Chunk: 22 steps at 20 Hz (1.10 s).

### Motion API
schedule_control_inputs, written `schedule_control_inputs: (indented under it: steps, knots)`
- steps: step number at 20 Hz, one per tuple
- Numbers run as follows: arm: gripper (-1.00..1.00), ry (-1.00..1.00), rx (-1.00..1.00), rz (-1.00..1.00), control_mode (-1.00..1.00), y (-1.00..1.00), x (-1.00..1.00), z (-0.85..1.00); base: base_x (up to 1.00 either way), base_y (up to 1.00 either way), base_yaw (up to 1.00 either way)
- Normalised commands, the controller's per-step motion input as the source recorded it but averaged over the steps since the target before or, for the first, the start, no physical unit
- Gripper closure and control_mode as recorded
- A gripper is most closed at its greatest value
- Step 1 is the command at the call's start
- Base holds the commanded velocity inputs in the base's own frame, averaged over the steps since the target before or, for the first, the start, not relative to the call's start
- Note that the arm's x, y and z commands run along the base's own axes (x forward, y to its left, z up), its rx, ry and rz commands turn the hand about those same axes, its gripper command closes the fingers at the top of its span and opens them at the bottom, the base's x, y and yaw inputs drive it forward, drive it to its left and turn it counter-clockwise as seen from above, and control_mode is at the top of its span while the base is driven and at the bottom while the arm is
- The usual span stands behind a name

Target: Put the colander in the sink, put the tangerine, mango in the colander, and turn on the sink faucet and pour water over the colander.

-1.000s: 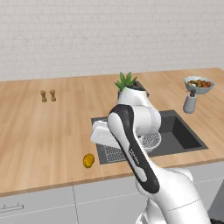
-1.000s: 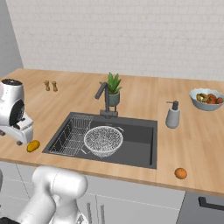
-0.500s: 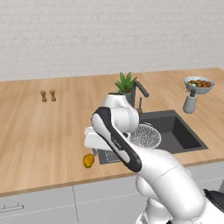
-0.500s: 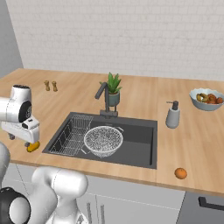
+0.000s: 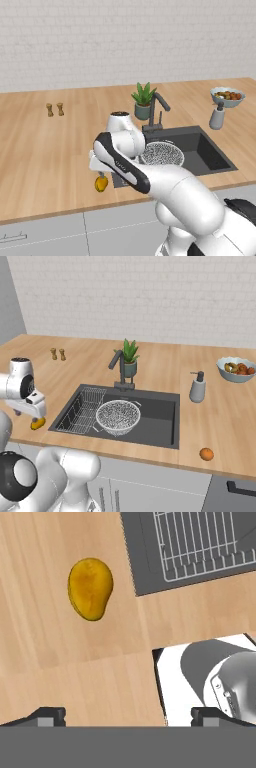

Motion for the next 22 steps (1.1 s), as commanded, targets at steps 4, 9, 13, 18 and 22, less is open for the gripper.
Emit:
schedule_control_inputs:
  steps: [4, 9, 13, 18, 22]
  knots:
    - [-1.0, 0.0, -0.02, 0.0, -1.0, 0.03, 0.33, -0.21, 0.0, 0.0, 0.0]
    - [-1.0, 0.0, -0.04, 0.0, -1.0, 0.13, 0.39, -0.2, 0.0, 0.0, 0.0]
    - [-1.0, 0.0, -0.05, 0.0, -1.0, 0.25, 0.46, -0.2, 0.0, 0.0, 0.0]
    - [-1.0, 0.0, -0.05, 0.0, -1.0, 0.26, 0.43, -0.24, 0.0, 0.0, 0.0]
    - [-1.0, 0.0, -0.05, 0.0, -1.0, 0.22, 0.34, -0.29, 0.0, 0.0, 0.0]
